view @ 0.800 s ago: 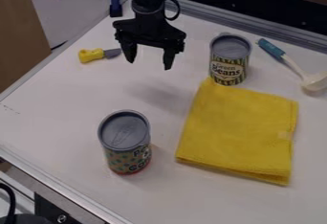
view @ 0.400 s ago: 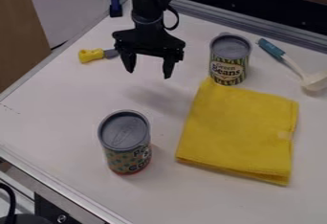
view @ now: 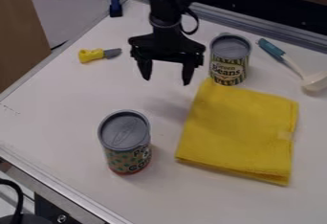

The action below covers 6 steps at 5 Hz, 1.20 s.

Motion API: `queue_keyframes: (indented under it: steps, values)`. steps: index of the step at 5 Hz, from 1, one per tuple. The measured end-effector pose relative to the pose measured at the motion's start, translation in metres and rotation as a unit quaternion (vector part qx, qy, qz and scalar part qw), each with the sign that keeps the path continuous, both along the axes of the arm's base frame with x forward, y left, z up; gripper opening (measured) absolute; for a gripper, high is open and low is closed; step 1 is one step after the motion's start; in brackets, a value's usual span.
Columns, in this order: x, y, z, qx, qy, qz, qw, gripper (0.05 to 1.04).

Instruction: Move the yellow cloth to the bottom right of the table

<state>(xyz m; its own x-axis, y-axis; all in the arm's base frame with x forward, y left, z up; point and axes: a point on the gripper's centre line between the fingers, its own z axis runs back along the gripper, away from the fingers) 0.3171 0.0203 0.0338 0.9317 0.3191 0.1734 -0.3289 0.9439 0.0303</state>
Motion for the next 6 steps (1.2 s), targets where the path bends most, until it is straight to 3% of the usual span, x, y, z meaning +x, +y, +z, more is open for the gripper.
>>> queue_keyframes:
  steps: [1, 2, 4, 5, 6]
  values:
    - [0.002, -0.029, 0.004, -0.011, 0.003, -0.006, 0.9999, 0.982]
    - [0.002, -0.064, -0.004, -0.020, -0.002, -0.010, 0.9998, 0.887]
    - [0.000, -0.095, -0.023, -0.044, 0.004, -0.024, 0.9988, 0.313]
    - [0.002, -0.093, -0.028, -0.036, -0.008, -0.021, 0.9991, 0.121]
    - [-0.001, -0.089, -0.035, -0.026, -0.010, -0.021, 0.9994, 0.052]
